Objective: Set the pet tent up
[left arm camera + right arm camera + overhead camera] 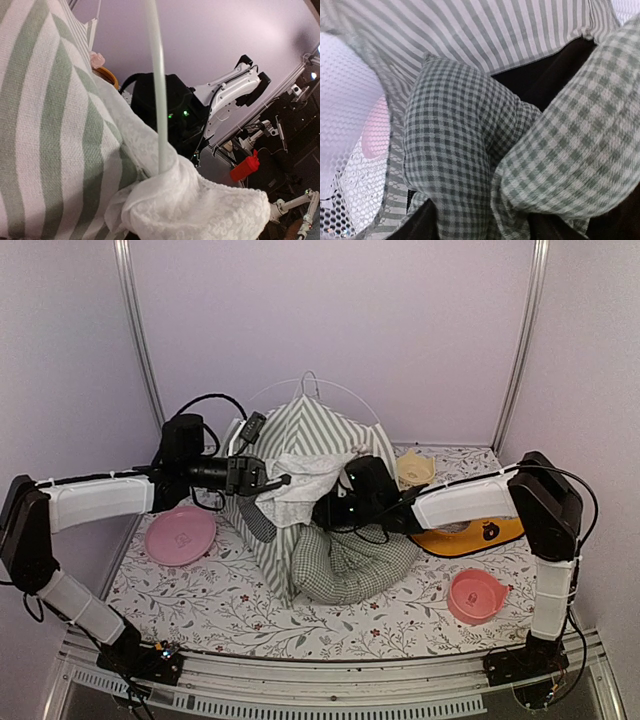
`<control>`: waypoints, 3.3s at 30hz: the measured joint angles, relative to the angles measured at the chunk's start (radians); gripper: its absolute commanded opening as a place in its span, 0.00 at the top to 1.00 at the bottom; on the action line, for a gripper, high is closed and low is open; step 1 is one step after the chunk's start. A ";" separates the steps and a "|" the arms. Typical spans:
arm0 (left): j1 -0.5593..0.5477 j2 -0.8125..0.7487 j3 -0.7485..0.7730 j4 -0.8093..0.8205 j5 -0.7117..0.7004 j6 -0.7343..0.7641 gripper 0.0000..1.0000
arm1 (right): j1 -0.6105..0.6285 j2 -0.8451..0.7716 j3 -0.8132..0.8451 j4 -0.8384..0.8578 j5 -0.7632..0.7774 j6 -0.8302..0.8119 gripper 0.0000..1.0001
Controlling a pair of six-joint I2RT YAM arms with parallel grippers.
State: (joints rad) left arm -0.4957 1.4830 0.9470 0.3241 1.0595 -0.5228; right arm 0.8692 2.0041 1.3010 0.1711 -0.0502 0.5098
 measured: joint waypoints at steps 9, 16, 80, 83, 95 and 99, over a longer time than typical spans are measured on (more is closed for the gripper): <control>0.013 -0.077 -0.051 -0.019 -0.204 -0.053 1.00 | 0.066 -0.128 -0.237 0.257 0.135 -0.038 0.21; 0.015 -0.109 -0.058 -0.060 -0.315 -0.069 1.00 | 0.067 -0.192 -0.340 0.371 0.145 -0.058 0.11; -0.014 -0.077 0.026 -0.188 -0.218 -0.005 1.00 | -0.084 -0.111 -0.117 0.124 0.164 0.012 0.31; -0.015 -0.089 0.023 -0.209 -0.261 -0.005 1.00 | -0.080 -0.181 -0.135 0.097 0.151 -0.003 0.17; -0.014 -0.113 0.021 -0.245 -0.344 -0.005 1.00 | -0.078 -0.393 -0.192 -0.147 0.266 -0.058 0.01; -0.014 -0.113 0.021 -0.248 -0.343 -0.004 1.00 | -0.081 -0.554 -0.328 -0.187 0.276 -0.049 0.01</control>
State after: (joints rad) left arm -0.5102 1.3701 0.9676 0.0757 0.7166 -0.5270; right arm 0.7879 1.4498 0.9726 -0.0158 0.2260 0.4610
